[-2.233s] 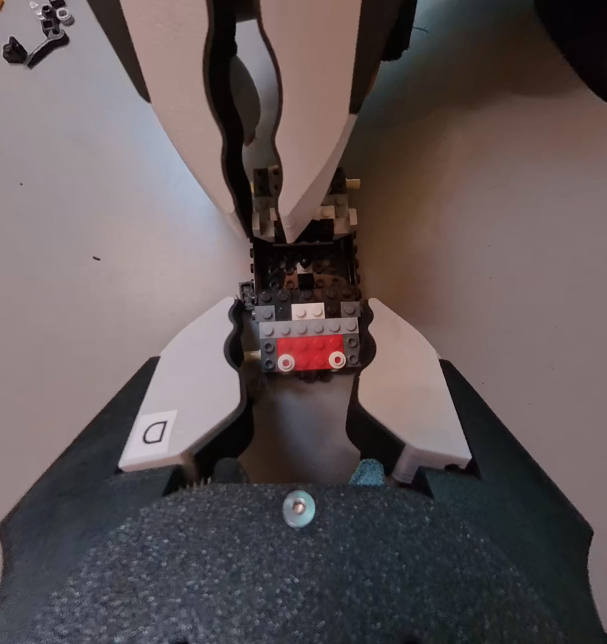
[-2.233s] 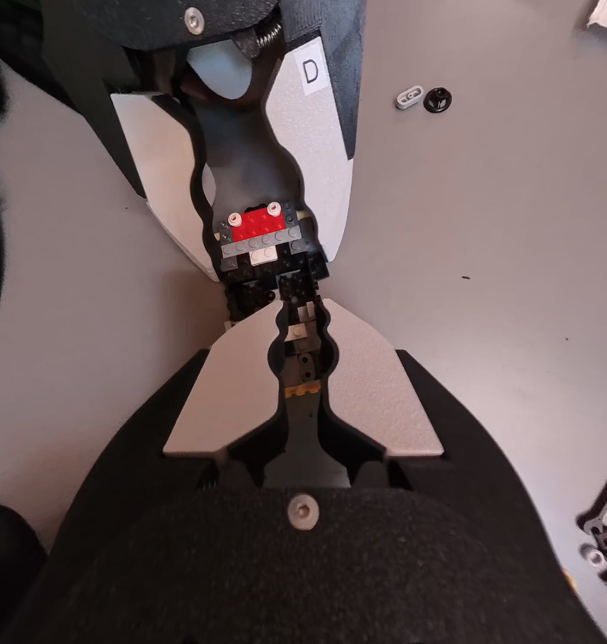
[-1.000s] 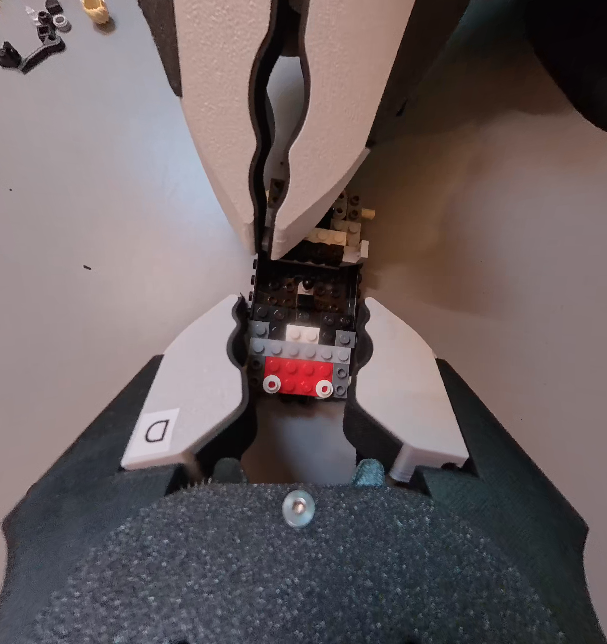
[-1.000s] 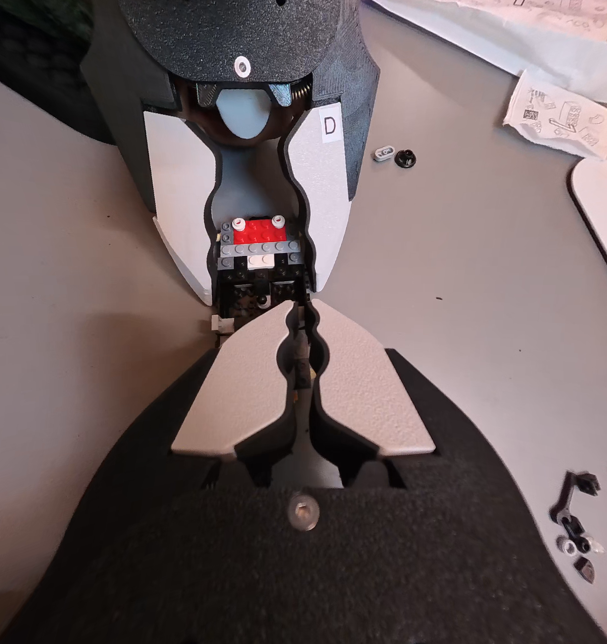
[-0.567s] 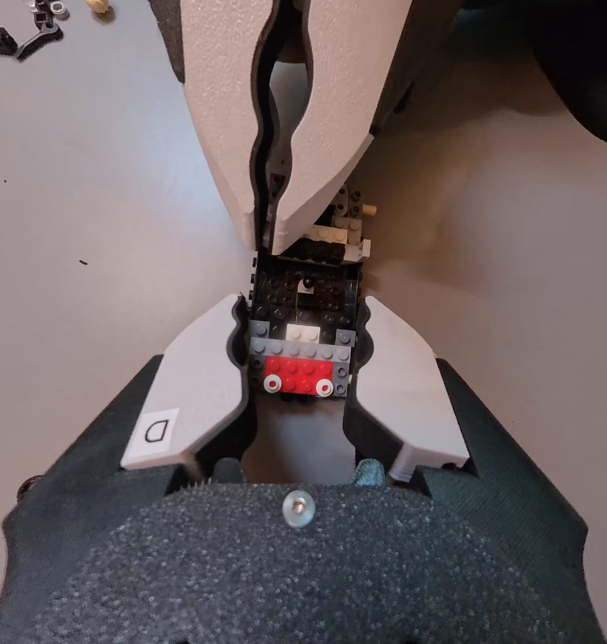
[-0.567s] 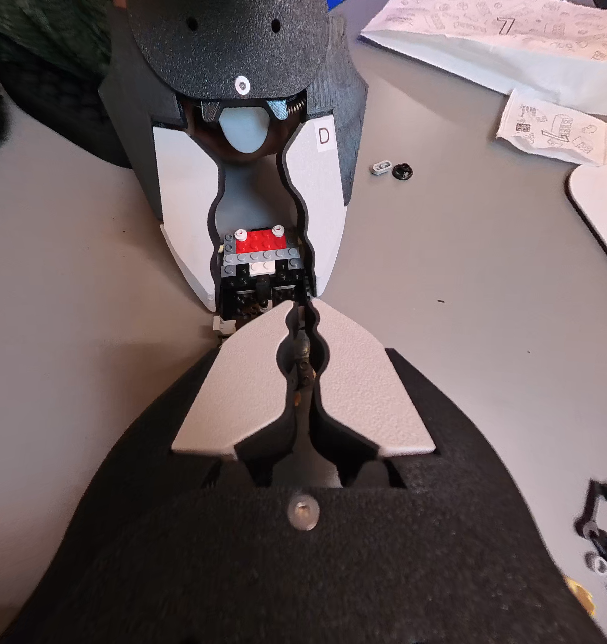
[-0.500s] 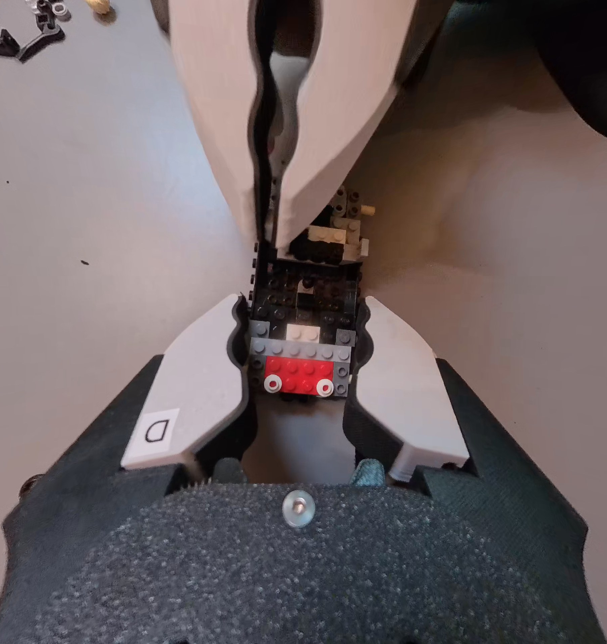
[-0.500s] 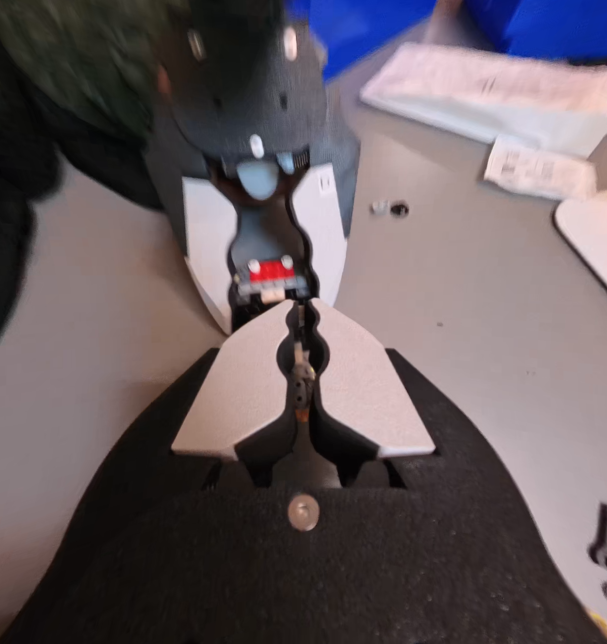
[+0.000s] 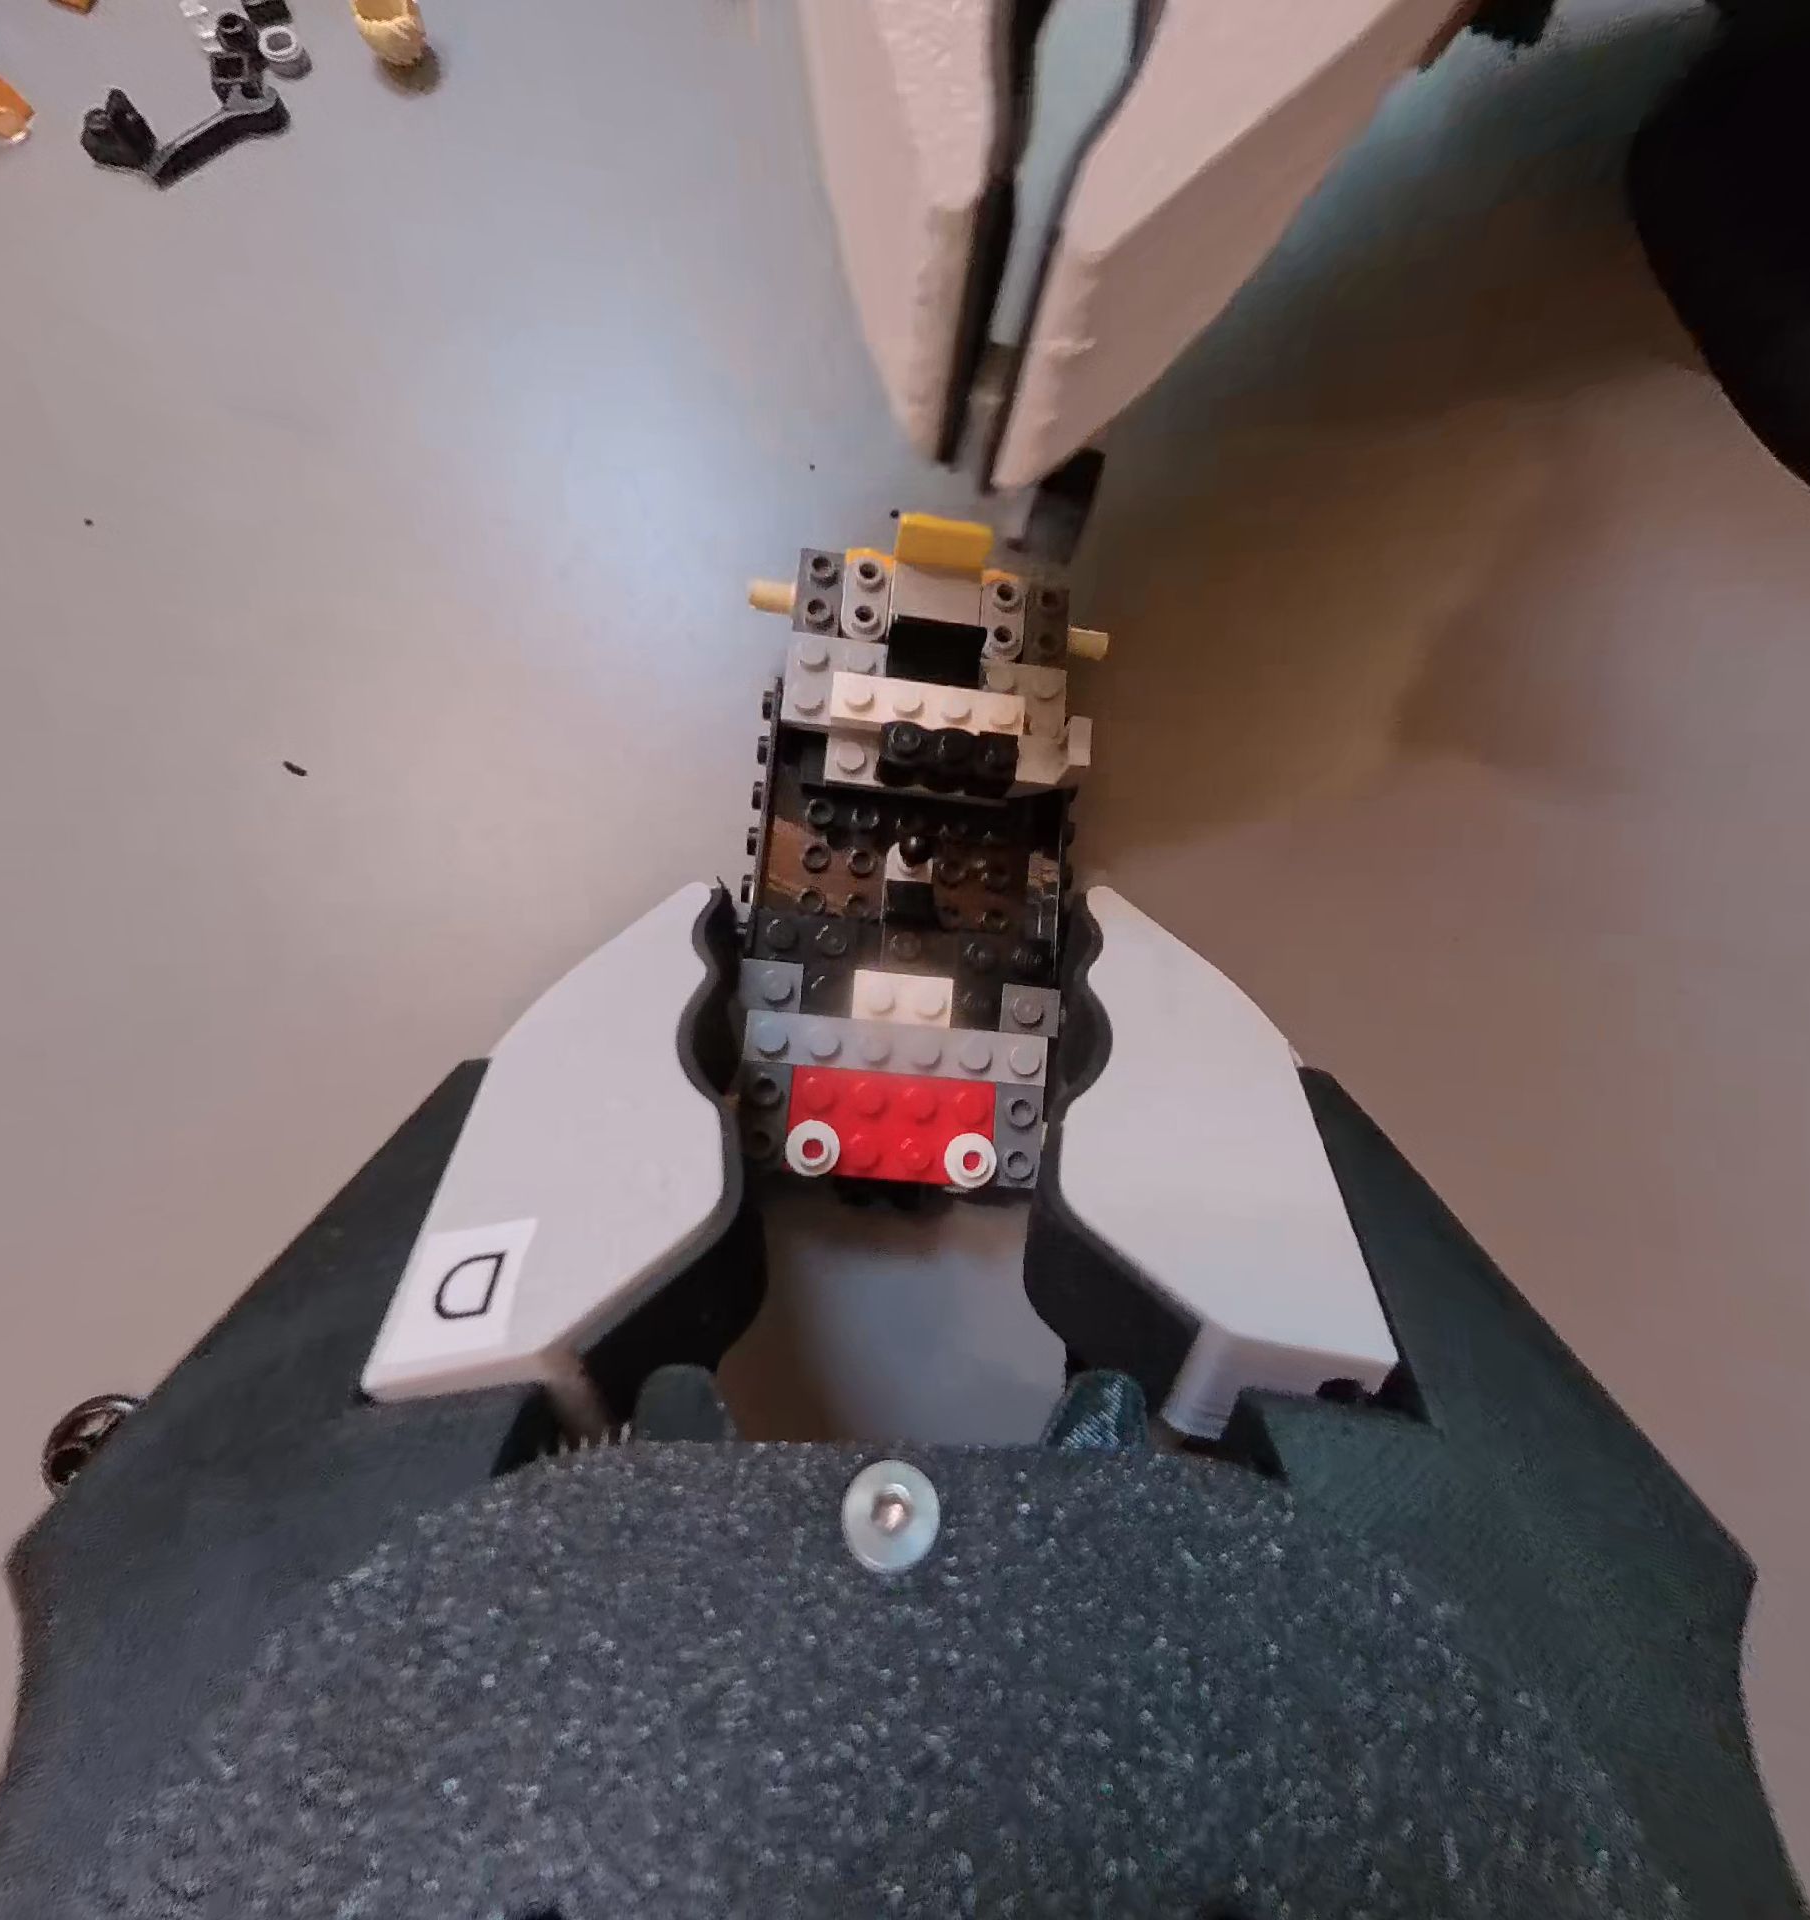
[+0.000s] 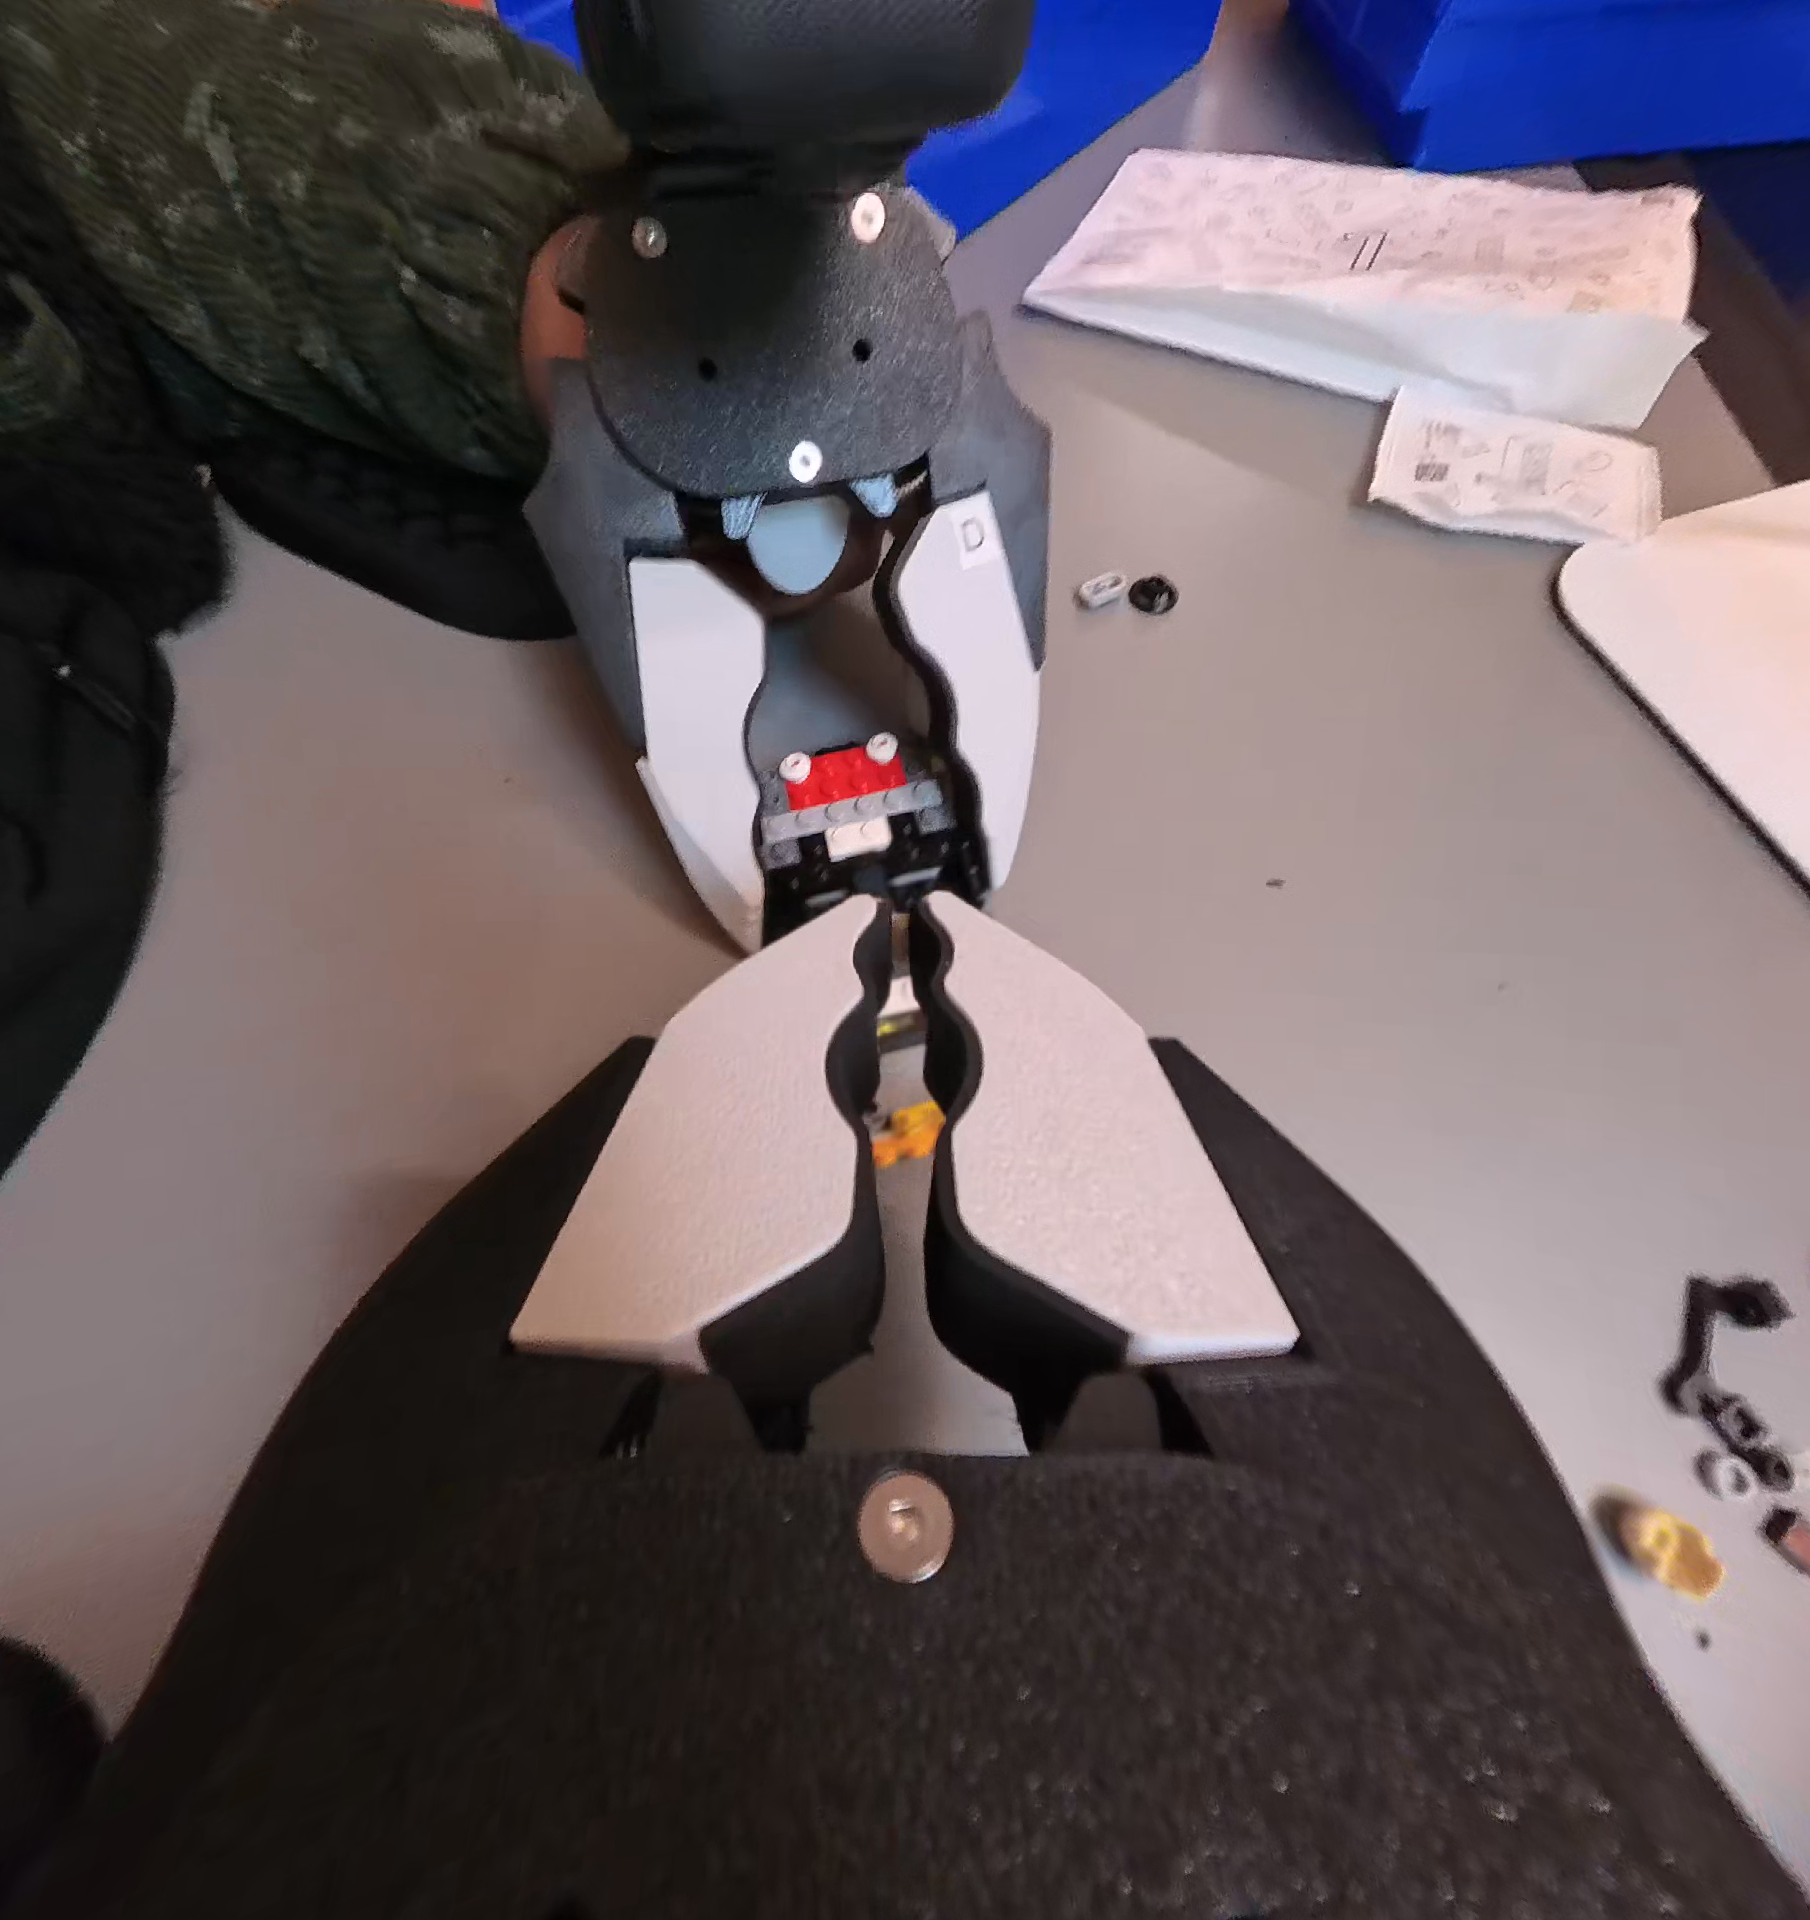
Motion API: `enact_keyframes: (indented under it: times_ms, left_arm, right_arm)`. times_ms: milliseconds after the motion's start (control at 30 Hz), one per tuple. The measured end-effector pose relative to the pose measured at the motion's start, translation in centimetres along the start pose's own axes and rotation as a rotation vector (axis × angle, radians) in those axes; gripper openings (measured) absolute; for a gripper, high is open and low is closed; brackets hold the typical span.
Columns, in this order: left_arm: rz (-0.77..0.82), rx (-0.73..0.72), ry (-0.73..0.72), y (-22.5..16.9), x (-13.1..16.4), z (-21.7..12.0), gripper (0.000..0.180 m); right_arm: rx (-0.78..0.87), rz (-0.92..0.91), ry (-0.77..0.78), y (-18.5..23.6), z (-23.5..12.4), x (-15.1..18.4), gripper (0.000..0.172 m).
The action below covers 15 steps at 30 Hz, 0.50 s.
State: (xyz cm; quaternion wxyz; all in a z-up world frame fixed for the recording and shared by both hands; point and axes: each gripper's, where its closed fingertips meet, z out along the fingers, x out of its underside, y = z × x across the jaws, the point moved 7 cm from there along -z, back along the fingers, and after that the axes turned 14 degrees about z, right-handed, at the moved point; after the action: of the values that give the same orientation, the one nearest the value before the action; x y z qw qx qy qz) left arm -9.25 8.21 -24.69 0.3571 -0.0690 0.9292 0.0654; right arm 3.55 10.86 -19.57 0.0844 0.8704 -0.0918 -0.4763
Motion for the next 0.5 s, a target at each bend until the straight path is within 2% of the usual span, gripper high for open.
enact_keyframes:
  times_ms: [133, 300, 400, 500]
  left_arm:
    - [-0.001, -0.011, 0.006, 0.1, 0.0, 0.0, 0.059]
    - [-0.008, -0.024, 0.010, 0.1, 0.0, 0.1, 0.060]
    - [-0.010, -0.031, 0.013, 0.1, -0.1, 0.1, 0.060]
    - [-0.005, -0.037, 0.017, 0.0, -0.1, 0.1, 0.060]
  right_arm:
    - [-0.020, 0.008, 0.083, 1.6, -0.2, 1.9, 0.003]
    - [0.001, -0.034, 0.177, 3.6, 1.2, 3.9, 0.004]
    - [0.025, -0.050, 0.230, 3.7, 1.9, 4.5, 0.013]
    - [0.010, -0.026, 0.215, 3.8, 1.7, 3.8, 0.025]
